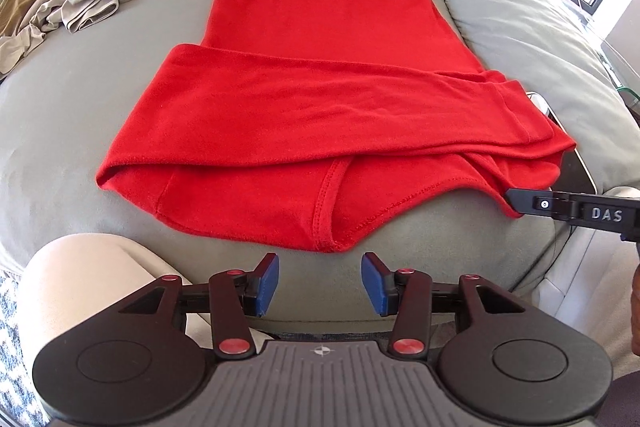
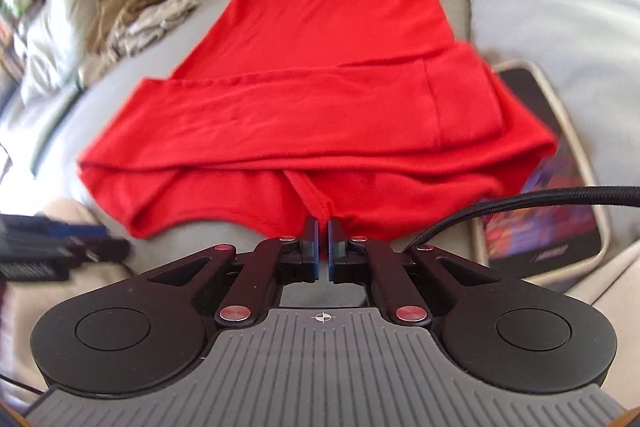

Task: Fold clothes
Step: 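Grasp the shirt hem with the right gripper, then lift the hem with both grippers and fold it up toward the collar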

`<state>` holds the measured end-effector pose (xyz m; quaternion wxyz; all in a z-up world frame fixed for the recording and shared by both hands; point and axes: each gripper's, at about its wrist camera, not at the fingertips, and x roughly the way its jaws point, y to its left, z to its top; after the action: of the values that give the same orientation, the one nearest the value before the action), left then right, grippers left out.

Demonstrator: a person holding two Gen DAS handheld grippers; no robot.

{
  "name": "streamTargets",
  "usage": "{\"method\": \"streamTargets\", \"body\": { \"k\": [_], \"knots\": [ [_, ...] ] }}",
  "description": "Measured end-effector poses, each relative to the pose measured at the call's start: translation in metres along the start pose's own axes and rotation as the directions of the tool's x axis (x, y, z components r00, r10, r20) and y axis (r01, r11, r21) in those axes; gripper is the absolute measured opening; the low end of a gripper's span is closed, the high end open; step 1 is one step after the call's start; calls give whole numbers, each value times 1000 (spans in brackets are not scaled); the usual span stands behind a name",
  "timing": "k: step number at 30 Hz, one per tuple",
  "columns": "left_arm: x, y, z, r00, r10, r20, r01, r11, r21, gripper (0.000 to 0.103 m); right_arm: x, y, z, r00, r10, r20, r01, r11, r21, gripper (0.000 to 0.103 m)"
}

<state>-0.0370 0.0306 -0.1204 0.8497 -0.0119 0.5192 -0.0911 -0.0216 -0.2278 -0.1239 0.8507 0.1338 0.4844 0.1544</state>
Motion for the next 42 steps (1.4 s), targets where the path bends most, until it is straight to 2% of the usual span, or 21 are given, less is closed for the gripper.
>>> {"method": "streamTargets", "body": {
  "k": [5, 7, 9, 10, 11, 13, 16, 19, 20, 21, 23, 25, 27, 29, 31, 33, 35, 37, 39, 40, 42],
  "knots": [
    [3, 2, -1, 1000, -4, -11, 4, 1000, -6, 45, -1, -10, -5, 998, 48, -50, -43, 995, 93, 4],
    [3, 0, -2, 1000, -2, -18, 3, 1000, 6, 45, 2, -10, -6, 996, 54, -69, -48, 995, 91, 5],
    [-1, -1, -4, 1000, -3, -13, 3, 999, 34, 46, -2, -8, -4, 995, 45, -89, -39, 997, 73, 11],
    [-3, 2, -4, 1000, 0, -9, 1, 999, 41, 46, -6, -4, -2, 994, 23, -106, -17, 998, 55, 29],
    [-5, 5, -4, 1000, 1, -4, -1, 999, 37, 46, -12, -1, -1, 994, 4, -106, 0, 999, 33, 41],
    [-9, 15, -2, 1000, -12, 5, 12, 1000, 15, 46, -26, 5, 1, 996, -17, -83, 16, 1000, -11, 41],
    [-9, 21, 12, 999, -20, 38, 21, 999, -27, 45, -38, 4, 11, 1000, -17, -1, 17, 1000, 7, 39],
    [1, 13, 32, 993, 7, 118, -4, 1000, -25, 45, -27, 2, 27, 998, -40, 45, 39, 999, 32, 16],
    [9, 8, 37, 992, 27, 127, -25, 1000, -18, 45, -21, 3, 28, 998, -46, 38, 44, 999, 30, 15],
    [18, 4, 40, 991, 44, 123, -44, 999, -5, 43, -15, 4, 27, 999, -49, 20, 49, 999, 21, 15],
    [39, -7, 39, 996, 78, 48, -81, 995, 53, 42, -2, 7, 24, 998, -57, -17, 57, 998, 3, 18],
    [38, -17, 28, 992, 113, 49, -118, 984, 133, 42, 11, 10, 22, 996, -66, -53, 65, 998, -15, 19],
    [29, -19, 21, 995, 101, -9, -97, 979, 177, 42, 17, 11, 19, 992, -62, -109, 60, 998, -27, 19],
    [19, -10, 17, 996, 41, -81, -28, 987, 158, 42, 7, 9, 17, 979, -33, -199, 32, 999, -10, 24],
    [2, 1, 21, 997, 15, -72, -5, 992, 130, 42, -5, 2, 18, 964, -8, -264, 17, 999, 34, 26],
    [-25, 9, 32, 1000, 16, 18, -18, 994, 105, 44, -29, 0, 26, 978, 11, -209, 1, 998, 57, 33],
    [-52, 20, 47, 993, 6, 117, -14, 998, 62, 49, -56, -2, 41, 994, 38, -104, -30, 996, 78, 62],
    [-75, 34, 66, 976, -20, 216, 22, 1000, -5, 58, -79, -3, 59, 997, 74, 12, -75, 991, 107, 74],
    [-86, 45, 86, 950, -35, 310, 58, 996, -63, 70, -96, -6, 78, 986, 111, 121, -128, 982, 142, 86],
    [-89, 50, 96, 935, -38, 352, 73, 994, -87, 72, -99, -10, 88, 977, 131, 168, -159, 973, 169, 95],
    [-81, 55, 123, 916, -7, 400, 69, 988, -139, 72, -101, -21, 107, 954, 157, 256, -218, 949, 230, 99]
  ]
}}
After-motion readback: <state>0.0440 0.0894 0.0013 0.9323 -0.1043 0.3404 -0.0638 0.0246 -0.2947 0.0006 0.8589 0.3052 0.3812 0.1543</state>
